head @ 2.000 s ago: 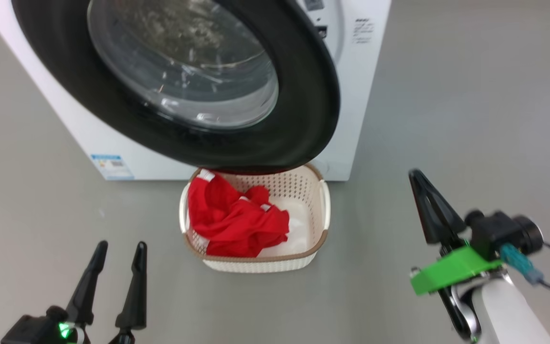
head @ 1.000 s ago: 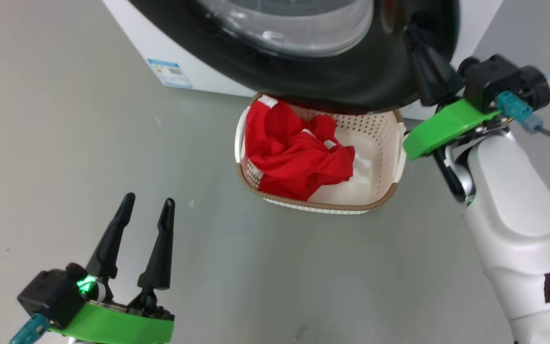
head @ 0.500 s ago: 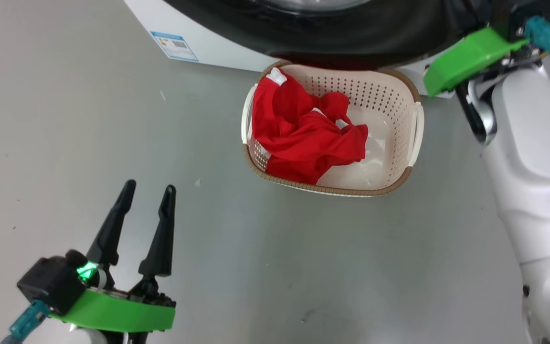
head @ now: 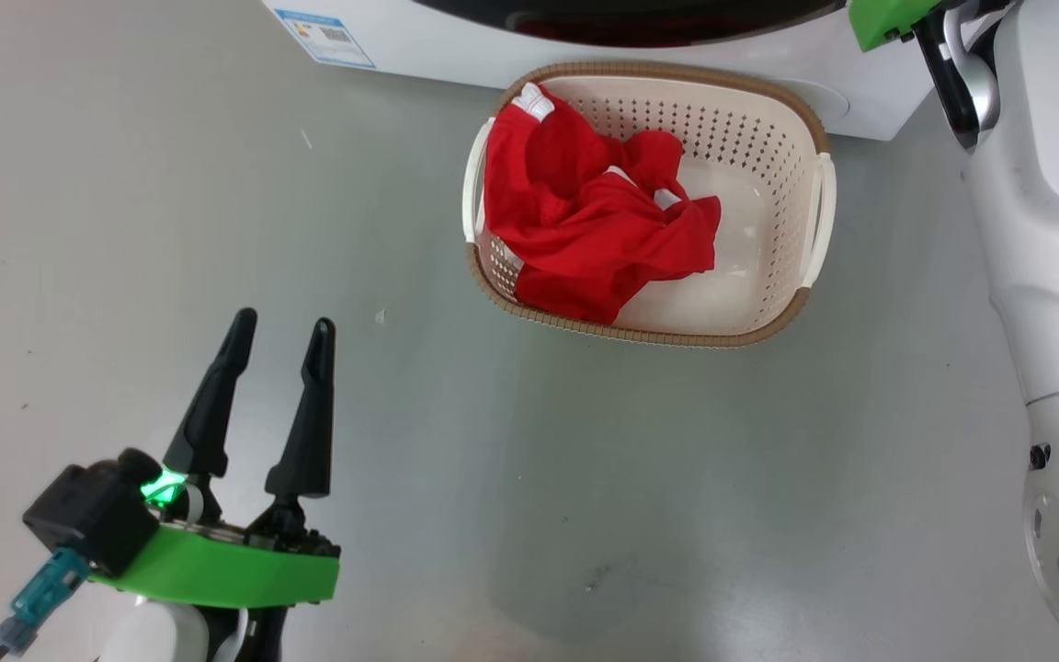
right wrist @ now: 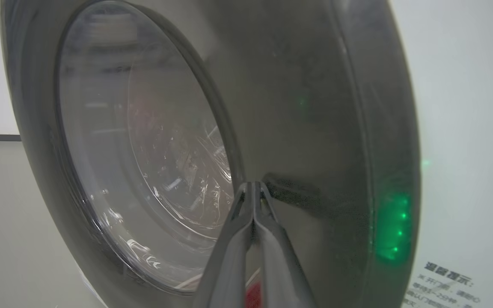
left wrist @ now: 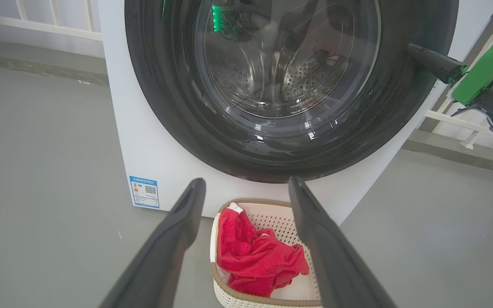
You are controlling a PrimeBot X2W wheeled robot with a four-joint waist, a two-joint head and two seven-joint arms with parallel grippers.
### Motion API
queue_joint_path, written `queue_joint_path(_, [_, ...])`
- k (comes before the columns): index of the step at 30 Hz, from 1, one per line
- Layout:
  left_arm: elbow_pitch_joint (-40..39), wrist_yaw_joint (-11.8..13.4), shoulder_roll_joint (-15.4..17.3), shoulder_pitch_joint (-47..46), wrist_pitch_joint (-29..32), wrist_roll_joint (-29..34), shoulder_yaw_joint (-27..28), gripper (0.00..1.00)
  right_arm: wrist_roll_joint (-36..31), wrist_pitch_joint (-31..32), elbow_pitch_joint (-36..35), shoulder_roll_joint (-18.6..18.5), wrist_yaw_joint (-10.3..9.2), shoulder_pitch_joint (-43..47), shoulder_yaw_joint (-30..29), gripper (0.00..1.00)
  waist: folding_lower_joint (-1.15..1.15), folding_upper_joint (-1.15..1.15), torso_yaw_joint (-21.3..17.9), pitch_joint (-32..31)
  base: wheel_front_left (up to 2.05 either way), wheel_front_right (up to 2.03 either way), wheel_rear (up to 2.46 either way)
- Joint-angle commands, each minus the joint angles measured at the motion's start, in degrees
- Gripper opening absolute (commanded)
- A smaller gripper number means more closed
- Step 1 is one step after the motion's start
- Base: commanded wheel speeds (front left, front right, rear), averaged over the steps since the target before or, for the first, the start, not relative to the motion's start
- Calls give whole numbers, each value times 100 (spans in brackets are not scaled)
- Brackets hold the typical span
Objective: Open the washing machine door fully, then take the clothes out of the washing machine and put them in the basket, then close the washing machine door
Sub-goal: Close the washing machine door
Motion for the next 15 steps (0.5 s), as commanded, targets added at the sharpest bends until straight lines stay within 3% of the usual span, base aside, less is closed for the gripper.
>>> queue_joint_path(1, [-97, -31, 127, -82, -45, -34, 195, 100, -47, -9, -115, 32, -58, -218, -89, 0, 0, 0, 5, 20, 0, 0, 0])
queue_joint_path(7, [-48, -31, 165, -135, -45, 2, 172, 100, -75, -9, -57, 32, -58, -294, -141, 0, 0, 0, -33, 15, 0, 0, 0])
queue_joint_path(15, [-54, -31, 249, -163, -45, -219, 56, 100, 504, -9, -357, 32, -58, 7, 284, 0, 0, 0, -219, -72, 0, 0, 0])
